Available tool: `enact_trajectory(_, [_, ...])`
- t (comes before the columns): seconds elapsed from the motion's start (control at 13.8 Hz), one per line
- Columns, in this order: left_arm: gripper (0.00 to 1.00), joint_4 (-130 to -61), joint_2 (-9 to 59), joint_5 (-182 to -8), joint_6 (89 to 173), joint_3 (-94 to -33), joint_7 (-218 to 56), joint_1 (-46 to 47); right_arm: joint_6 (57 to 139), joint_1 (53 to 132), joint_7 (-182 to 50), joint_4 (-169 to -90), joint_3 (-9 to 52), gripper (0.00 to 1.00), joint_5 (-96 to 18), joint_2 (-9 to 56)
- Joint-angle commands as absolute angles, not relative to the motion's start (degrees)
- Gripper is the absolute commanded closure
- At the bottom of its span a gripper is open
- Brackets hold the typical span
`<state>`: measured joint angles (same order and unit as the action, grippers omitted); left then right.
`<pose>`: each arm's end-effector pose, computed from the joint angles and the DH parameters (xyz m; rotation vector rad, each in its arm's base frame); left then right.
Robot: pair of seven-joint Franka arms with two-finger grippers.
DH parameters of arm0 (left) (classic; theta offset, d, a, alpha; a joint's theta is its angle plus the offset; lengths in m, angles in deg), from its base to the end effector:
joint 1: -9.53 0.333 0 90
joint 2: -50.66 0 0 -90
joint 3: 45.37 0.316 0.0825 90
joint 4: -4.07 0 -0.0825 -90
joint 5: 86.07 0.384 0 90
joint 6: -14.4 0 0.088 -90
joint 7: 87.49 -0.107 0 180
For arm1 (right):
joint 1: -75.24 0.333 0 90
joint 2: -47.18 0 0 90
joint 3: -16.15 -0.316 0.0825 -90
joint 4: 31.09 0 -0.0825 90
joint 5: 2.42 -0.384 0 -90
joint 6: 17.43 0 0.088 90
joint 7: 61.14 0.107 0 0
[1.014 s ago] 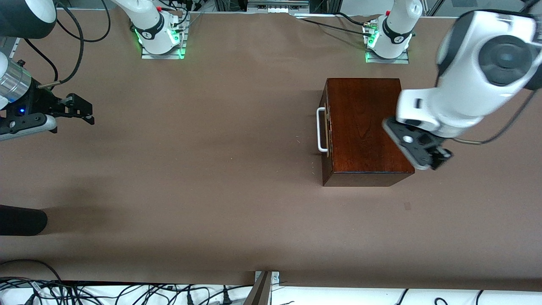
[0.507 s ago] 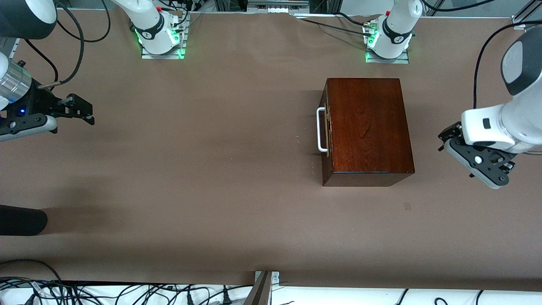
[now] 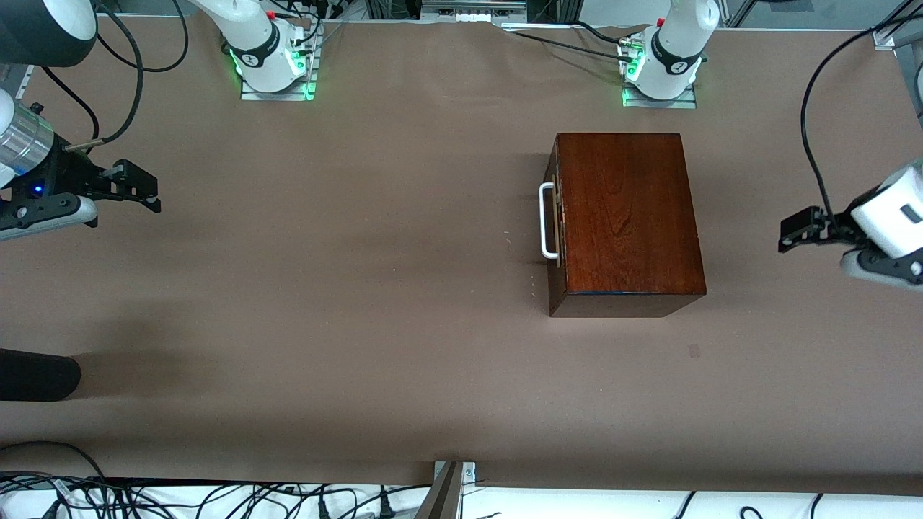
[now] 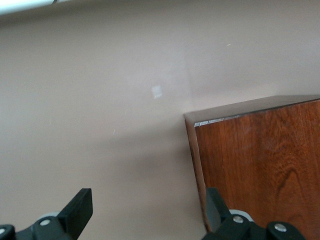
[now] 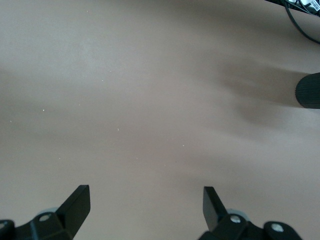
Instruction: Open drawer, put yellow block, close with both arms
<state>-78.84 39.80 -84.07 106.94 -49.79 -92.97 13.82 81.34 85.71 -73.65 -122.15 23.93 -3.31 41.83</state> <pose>0.6147 0.0066 0.5763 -3.1183 0.1539 0.0341 0.5937 0.0327 0.5762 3.1127 0.4134 0.0662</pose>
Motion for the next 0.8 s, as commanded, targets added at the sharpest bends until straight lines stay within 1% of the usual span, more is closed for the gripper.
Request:
enact_trajectory(0.0, [0.0,-93.37,52.65,-85.2,108.18,-48.27,-86.7,12.52,80.66,86.05,-74.5,-121.17,23.89,0.0,-1.02,41.55])
enact_trajectory(0.07, [0.0,-96.19,55.03,-85.28,110.53,-47.31,-86.53,11.12,80.57,86.22,-74.5,-121.17,23.8,0.0,-0.49,41.55])
enact_trajectory(0.14, [0.0,-97.87,56.01,-85.28,113.51,-45.82,-87.14,10.41,80.57,86.57,-74.41,-121.17,23.89,0.0,-0.48,41.55])
enact_trajectory(0.22, [0.0,-98.32,56.11,-85.37,114.67,-45.46,-87.23,10.4,80.57,86.57,-74.41,-121.17,23.89,0.0,-0.48,41.55])
enact_trajectory(0.58, [0.0,-97.98,55.59,-85.55,114.16,-45.37,-87.14,10.4,80.66,86.49,-73.89,-121.17,24.06,0.0,-0.92,41.55])
enact_trajectory(0.72, [0.0,-95.44,53.75,-85.46,111.88,-45.37,-87.23,10.75,80.66,86.49,-73.8,-121.17,24.06,0.0,-1.01,41.64])
